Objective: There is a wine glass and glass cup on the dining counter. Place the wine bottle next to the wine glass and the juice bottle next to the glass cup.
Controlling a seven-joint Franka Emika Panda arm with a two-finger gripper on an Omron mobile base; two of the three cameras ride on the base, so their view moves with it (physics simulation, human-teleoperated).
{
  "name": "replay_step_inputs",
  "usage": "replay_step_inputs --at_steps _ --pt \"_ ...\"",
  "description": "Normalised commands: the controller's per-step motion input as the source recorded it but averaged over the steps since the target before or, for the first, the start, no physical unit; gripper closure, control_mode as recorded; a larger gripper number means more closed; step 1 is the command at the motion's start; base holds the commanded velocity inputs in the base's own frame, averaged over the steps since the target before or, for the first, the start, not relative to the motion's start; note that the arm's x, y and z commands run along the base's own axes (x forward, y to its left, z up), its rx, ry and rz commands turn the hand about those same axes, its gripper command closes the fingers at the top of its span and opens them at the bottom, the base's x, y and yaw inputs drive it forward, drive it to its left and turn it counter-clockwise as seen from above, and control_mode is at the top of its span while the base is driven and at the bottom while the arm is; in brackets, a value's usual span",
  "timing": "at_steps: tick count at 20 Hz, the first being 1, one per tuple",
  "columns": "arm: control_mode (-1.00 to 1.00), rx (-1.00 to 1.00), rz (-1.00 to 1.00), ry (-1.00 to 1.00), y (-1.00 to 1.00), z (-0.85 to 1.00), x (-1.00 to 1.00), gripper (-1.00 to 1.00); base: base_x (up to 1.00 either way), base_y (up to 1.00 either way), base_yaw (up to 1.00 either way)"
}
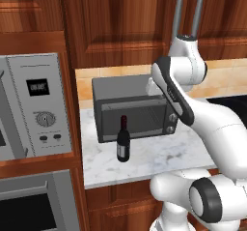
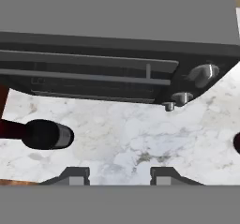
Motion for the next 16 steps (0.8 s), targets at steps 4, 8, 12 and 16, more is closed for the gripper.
replay_step_inputs --at_steps 4,8,12,16 --pt "-1.00 0.00 0.00 -0.04 -0.05 0.00 -0.10 -1.00 0.00 0.00 0.00" --pt "-1.00 0.01 -0.02 -0.17 -0.19 0.00 -0.31 -1.00 0.00 0.00 0.00" --pt "-1.00 0.02 -0.05 -0.21 -0.37 -0.01 -0.37 -1.00 0.00 0.00 0.00" --pt "-1.00 0.00 0.00 -0.07 -0.43 0.00 -0.26 -1.00 0.00 0.00 0.00"
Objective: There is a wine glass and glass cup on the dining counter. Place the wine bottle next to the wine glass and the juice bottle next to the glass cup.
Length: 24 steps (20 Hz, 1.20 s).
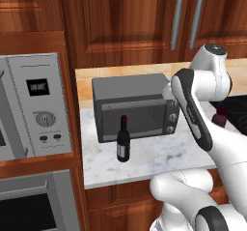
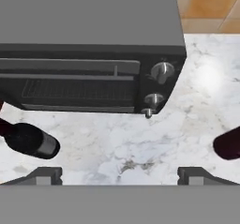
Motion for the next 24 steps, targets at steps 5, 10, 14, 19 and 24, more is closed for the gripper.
replay_step_inputs --at_steps 5,10,14,19,24 --pt "-1.00 0.00 0.00 0.00 -0.57 0.00 -0.22 -1.00 0.00 0.00 0.00" --pt "-1.00 0.00 0.00 0.04 -0.64 0.00 -0.14 -1.00 0.00 0.00 0.00" --pt "-1.00 0.00 0.00 0.10 -0.63 0.00 -0.06 -1.00 0.00 0.00 0.00" --pt "-1.00 0.00 -0.01 0.11 -0.57 0.00 -0.02 -1.00 0.00 0.00 0.00" --pt "-1.00 0.00 -0.05 0.09 -0.49 0.00 0.00 -1.00 0.00 0.00 0.00"
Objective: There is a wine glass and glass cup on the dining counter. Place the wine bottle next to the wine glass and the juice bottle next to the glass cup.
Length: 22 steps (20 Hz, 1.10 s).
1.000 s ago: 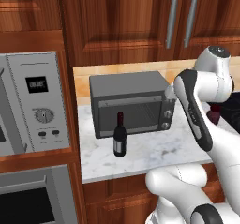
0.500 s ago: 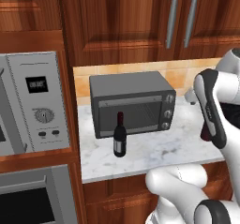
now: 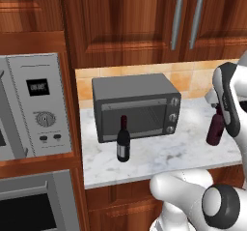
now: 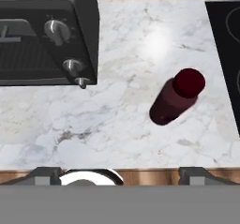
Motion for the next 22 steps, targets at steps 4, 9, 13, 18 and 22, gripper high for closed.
replay_step_inputs --at_steps 4,9,13,18,22 --pt "-1.00 -0.04 -0.04 0.01 -0.44 -0.06 0.00 -1.00 0.00 0.00 0.00" --pt "-1.00 -0.08 -0.01 0.00 -0.34 -0.18 0.04 -1.00 0.00 0.00 0.00" --pt "-1.00 -0.12 0.00 -0.01 -0.19 -0.28 0.11 -1.00 0.00 0.00 0.00" --pt "-1.00 -0.04 0.00 0.01 -0.21 -0.21 0.22 -1.00 0.00 0.00 0.00" --pt "-1.00 0.00 0.00 0.00 -0.20 -0.19 0.19 -1.00 0.00 0.00 0.00"
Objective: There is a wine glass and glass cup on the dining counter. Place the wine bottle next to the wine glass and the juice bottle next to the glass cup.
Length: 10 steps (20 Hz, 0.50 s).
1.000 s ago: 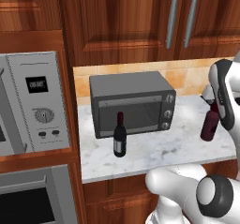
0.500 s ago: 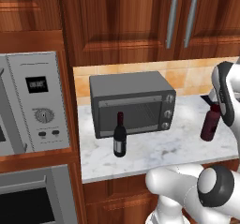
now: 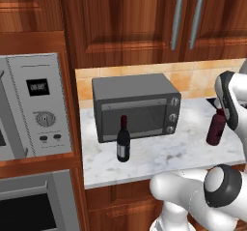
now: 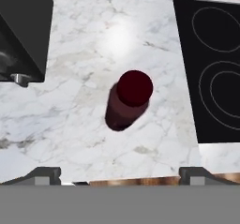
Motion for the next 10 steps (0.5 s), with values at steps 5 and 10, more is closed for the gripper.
replay_step_inputs --at_steps 5,10 --pt "-1.00 0.00 0.00 0.03 -0.13 -0.16 0.22 -1.00 0.00 0.00 0.00" --pt "-1.00 0.00 0.00 0.05 -0.01 -0.08 0.16 -1.00 0.00 0.00 0.00"
